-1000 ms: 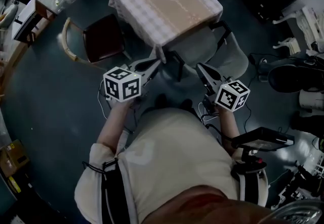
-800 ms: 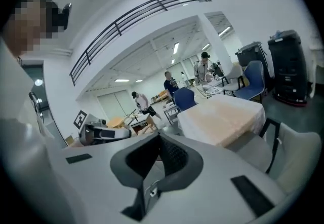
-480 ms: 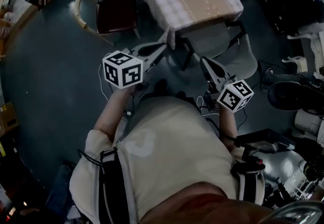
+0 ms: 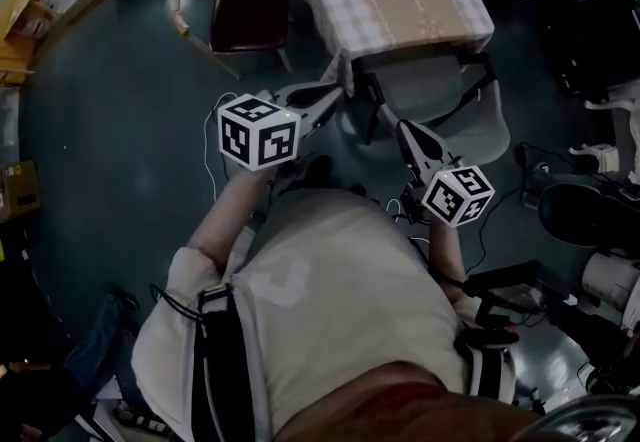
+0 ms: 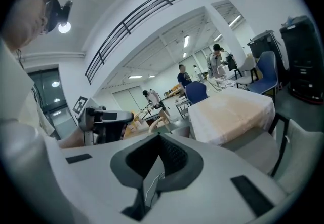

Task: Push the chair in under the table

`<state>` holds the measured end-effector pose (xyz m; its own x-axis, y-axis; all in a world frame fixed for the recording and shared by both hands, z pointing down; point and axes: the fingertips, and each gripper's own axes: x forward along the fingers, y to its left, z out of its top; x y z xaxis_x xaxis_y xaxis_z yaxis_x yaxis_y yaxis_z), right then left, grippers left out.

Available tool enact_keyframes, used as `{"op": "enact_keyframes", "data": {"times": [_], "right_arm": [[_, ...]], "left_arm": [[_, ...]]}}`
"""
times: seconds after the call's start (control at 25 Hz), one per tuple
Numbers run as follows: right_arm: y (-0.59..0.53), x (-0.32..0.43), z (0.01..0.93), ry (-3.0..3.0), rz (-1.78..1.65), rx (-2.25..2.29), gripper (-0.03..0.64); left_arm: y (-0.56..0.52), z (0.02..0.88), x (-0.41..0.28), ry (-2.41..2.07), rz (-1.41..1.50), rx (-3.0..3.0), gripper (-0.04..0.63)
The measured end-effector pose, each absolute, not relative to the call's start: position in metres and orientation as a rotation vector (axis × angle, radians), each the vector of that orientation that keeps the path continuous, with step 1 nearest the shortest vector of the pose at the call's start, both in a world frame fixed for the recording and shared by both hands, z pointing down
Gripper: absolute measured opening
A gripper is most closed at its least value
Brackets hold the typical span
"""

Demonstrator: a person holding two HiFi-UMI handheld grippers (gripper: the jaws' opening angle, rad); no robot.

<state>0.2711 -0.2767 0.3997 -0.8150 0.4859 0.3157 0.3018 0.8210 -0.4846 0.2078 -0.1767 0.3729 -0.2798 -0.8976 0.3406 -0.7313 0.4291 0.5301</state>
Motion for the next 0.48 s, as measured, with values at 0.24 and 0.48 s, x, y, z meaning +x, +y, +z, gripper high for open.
{"op": "enact_keyframes", "data": {"times": [0.24,0.48], "right_arm": [[-0.312,0.292,0.409,-2.537,0.7,-0.581,0.011],[-0.322,0.3,0.416,-2.528,0.699,-0.637,0.012]], "left_arm": [[-0.212,0.36,0.237,-2.128,-0.302,1.377,0.006],[-0.209,0.366,0.258,-2.181,-0.279,1.281,0.006]]}}
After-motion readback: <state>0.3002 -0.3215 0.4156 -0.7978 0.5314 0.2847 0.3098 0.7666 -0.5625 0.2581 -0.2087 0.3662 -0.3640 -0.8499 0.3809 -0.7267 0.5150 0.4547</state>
